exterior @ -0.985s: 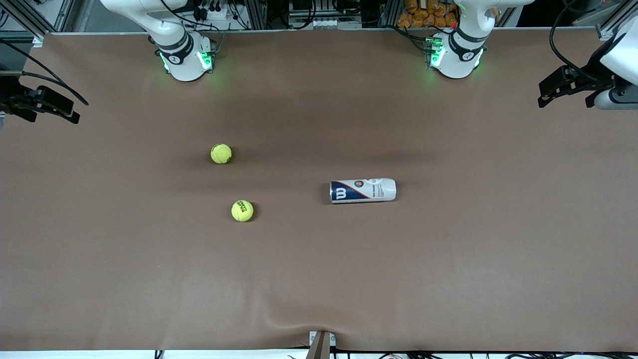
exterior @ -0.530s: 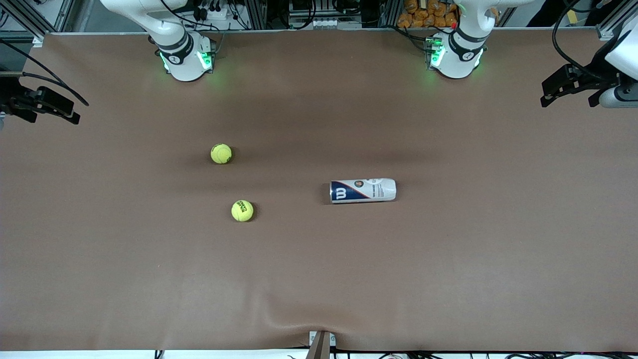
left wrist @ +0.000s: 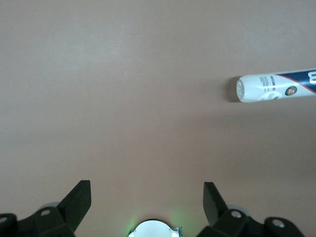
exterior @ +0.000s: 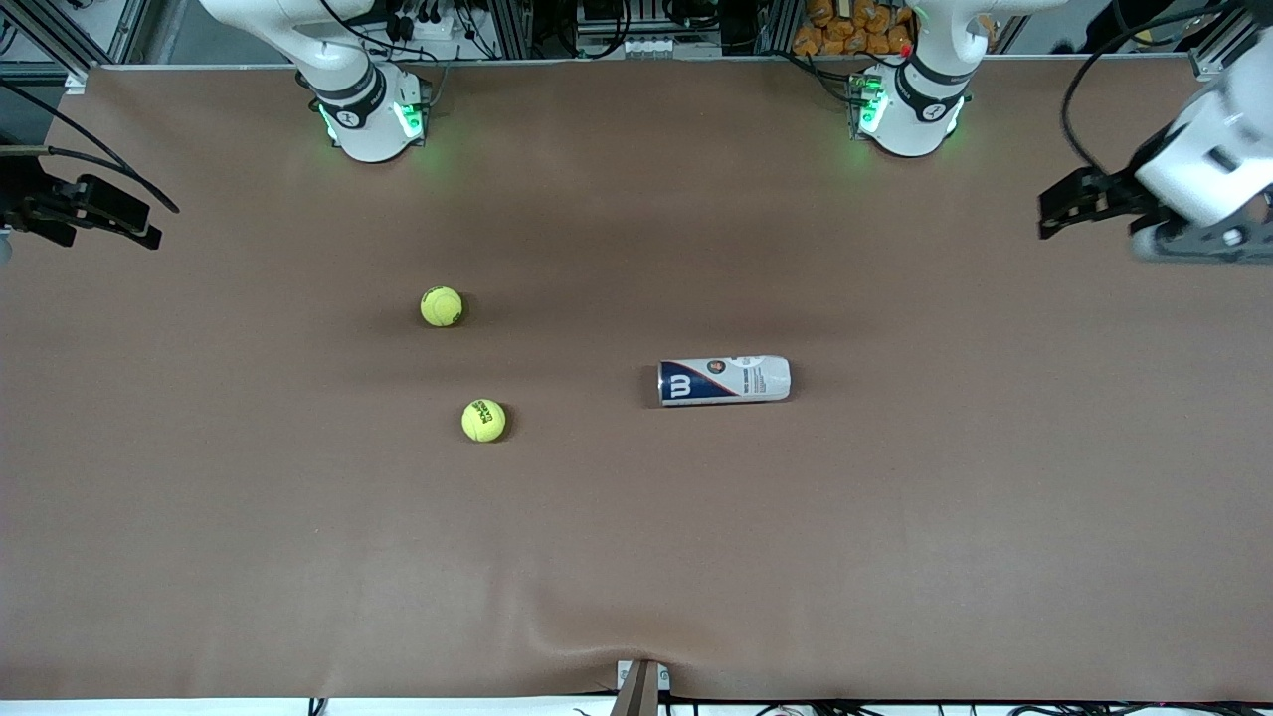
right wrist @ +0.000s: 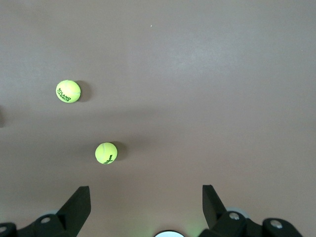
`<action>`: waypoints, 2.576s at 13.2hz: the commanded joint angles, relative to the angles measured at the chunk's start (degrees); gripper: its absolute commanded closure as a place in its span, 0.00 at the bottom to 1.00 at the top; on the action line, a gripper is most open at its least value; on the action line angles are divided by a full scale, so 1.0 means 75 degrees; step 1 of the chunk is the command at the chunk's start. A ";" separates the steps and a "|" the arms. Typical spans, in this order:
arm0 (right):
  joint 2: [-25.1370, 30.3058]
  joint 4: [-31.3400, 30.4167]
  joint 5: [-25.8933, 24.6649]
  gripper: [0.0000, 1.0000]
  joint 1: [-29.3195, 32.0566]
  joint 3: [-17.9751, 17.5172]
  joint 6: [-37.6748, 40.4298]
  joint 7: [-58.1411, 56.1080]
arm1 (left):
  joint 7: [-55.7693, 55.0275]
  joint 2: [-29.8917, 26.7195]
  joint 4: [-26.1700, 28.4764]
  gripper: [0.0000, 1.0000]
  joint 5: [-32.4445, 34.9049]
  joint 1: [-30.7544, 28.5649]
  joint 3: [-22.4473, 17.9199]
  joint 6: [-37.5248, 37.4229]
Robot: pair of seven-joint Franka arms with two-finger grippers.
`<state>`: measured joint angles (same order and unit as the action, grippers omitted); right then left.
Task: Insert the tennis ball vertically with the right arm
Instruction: 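Move the left gripper toward the lying white-and-blue ball can, then lower the left gripper over the can while the right gripper reaches a ball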
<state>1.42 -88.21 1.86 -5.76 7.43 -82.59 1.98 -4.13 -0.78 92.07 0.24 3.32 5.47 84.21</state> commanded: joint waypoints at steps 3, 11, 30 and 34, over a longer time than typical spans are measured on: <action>-0.0025 0.0007 -0.0013 0.00 0.0030 0.0005 -0.0026 -0.0054 | -0.0058 0.0455 -0.0241 0.00 -0.0021 0.0482 0.0033 0.0091; -0.0212 -0.0016 0.0022 0.00 -0.0041 -0.0018 -0.0085 0.0017 | -0.0070 0.1918 -0.0850 0.00 -0.0032 0.1571 0.0197 0.0432; -0.0458 -0.3084 0.0033 0.00 -0.1715 -0.0018 -0.1957 0.0859 | 0.0586 0.3714 -0.1495 0.00 0.0131 0.2862 0.0185 0.1733; -0.0494 -0.4010 0.0033 0.00 -0.2220 -0.0018 -0.2989 0.1317 | 0.0785 0.3726 -0.1484 0.00 0.0424 0.2862 0.0197 0.1721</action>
<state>-3.58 -114.25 1.92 -20.90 6.93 -101.79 10.20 0.22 26.74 81.83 1.95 24.60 7.03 97.60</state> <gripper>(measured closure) 0.000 0.000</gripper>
